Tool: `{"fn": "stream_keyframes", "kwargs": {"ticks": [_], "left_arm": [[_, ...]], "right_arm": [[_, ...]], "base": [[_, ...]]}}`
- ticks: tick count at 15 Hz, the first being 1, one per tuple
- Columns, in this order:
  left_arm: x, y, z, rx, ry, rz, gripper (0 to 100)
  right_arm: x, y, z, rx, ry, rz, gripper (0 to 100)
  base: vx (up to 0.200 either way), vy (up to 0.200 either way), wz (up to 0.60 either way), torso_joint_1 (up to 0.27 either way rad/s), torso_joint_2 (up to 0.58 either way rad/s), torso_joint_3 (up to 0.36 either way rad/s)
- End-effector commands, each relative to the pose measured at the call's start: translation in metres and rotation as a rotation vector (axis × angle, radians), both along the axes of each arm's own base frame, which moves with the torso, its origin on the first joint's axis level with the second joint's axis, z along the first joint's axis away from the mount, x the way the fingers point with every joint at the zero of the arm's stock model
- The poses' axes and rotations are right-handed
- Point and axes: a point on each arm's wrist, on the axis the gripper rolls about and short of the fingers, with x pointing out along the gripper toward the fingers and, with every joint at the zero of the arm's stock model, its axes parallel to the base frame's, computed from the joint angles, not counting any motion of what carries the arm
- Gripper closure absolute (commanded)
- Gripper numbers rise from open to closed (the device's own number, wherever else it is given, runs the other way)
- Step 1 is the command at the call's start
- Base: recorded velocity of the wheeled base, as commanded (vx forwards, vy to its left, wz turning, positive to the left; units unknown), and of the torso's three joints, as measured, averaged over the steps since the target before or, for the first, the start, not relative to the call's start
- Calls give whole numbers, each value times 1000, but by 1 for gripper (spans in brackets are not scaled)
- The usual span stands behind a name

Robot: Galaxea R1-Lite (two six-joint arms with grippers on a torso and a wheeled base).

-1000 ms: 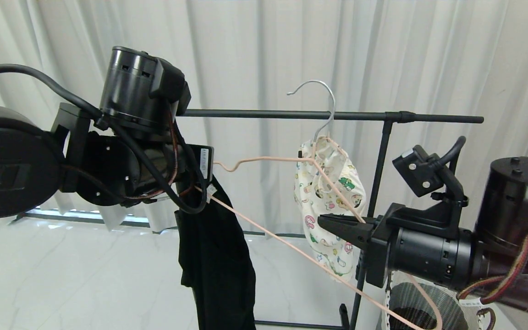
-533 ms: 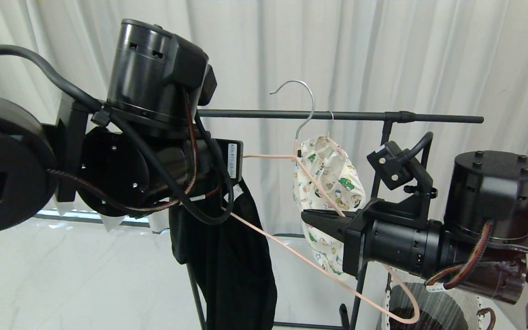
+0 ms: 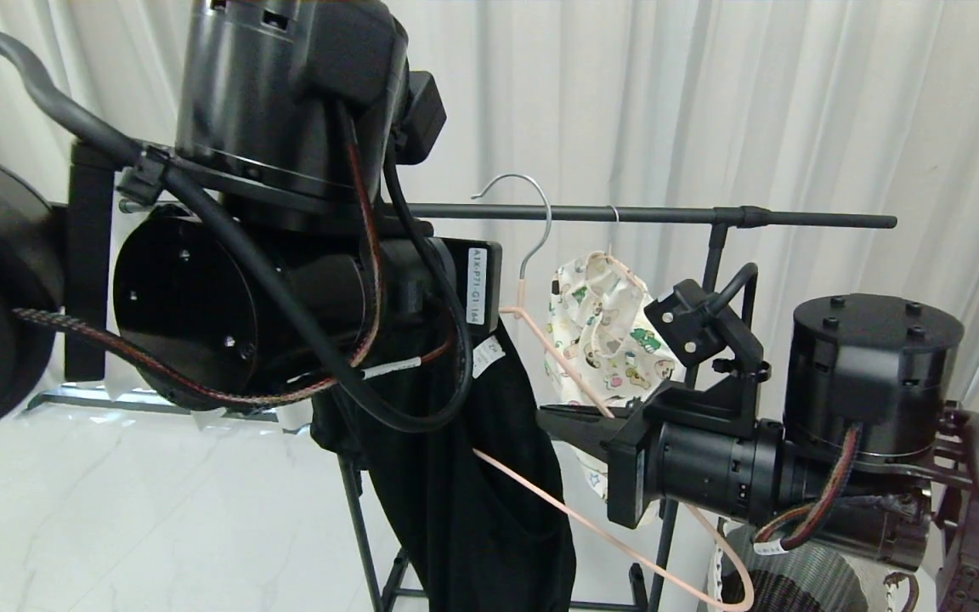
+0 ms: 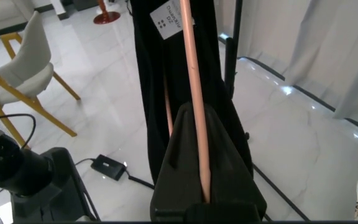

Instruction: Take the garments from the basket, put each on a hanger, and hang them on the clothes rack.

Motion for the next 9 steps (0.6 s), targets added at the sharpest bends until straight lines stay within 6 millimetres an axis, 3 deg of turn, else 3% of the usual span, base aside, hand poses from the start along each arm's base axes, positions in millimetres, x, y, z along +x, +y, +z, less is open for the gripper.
{"fn": "stream_keyframes", "kwargs": {"ticks": [1,9], "left_arm": [[-4,-3,5,-31,-29,-15,100],[-7,-6,2,-33,-45,-38,100]], "right_arm": [[1,2,-2,-4,4,2,100],[5,1,-1,10,15,-99,100]], "base": [[0,0,0,0,0,0],[0,0,0,0,0,0]]}}
